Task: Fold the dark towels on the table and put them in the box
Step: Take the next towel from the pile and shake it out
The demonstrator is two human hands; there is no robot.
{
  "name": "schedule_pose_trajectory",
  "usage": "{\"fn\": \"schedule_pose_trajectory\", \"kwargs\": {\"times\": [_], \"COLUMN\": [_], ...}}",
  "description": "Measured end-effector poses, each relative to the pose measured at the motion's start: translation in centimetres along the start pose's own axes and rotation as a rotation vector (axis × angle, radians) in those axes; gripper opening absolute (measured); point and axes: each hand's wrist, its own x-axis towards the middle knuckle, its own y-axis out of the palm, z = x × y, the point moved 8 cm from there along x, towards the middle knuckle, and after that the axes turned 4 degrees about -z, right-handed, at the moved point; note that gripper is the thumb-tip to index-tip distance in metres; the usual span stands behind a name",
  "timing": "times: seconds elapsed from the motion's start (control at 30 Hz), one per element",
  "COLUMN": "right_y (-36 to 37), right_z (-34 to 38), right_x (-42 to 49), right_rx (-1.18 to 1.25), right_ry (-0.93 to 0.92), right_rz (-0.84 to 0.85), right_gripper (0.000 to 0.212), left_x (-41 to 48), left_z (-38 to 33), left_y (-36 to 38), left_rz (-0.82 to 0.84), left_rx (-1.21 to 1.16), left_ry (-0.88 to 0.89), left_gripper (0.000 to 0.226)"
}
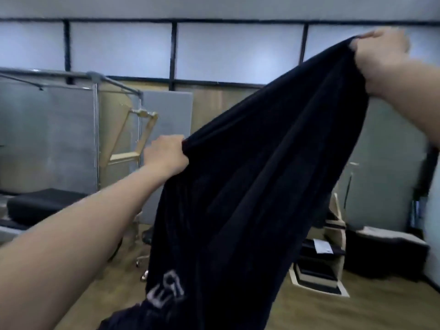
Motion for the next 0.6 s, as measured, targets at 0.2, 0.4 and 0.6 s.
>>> {"fn": "schedule_pose_trajectory", "kwargs": {"times": [0.2,0.4,0.6], "right_y": [-13.1,-23.1,-37.5], "right_z": [-11.4,-20.1,-39.4], "right_x": [1.3,6.9,9.7], "right_rx": [-0.108,-0.164,-0.494], "right_ry": [0.093,0.126,0.200], "right_rz": [0.005,-0.136,-0.184], "right_gripper": [0.023,0.013,0.030], "left_x": [-0.9,5.9,-1.0], "left_z": [-8.7,-20.8,-17.8], "left_y": [-8.8,-21.1,-10.1], "left_rz": [-0.035,-0.325,0.053], "left_rx": [0.412,0.399,0.359], "left_ry": [0.230,0.203,0.159], "left_gripper": [0.029,0.038,0.028]}}
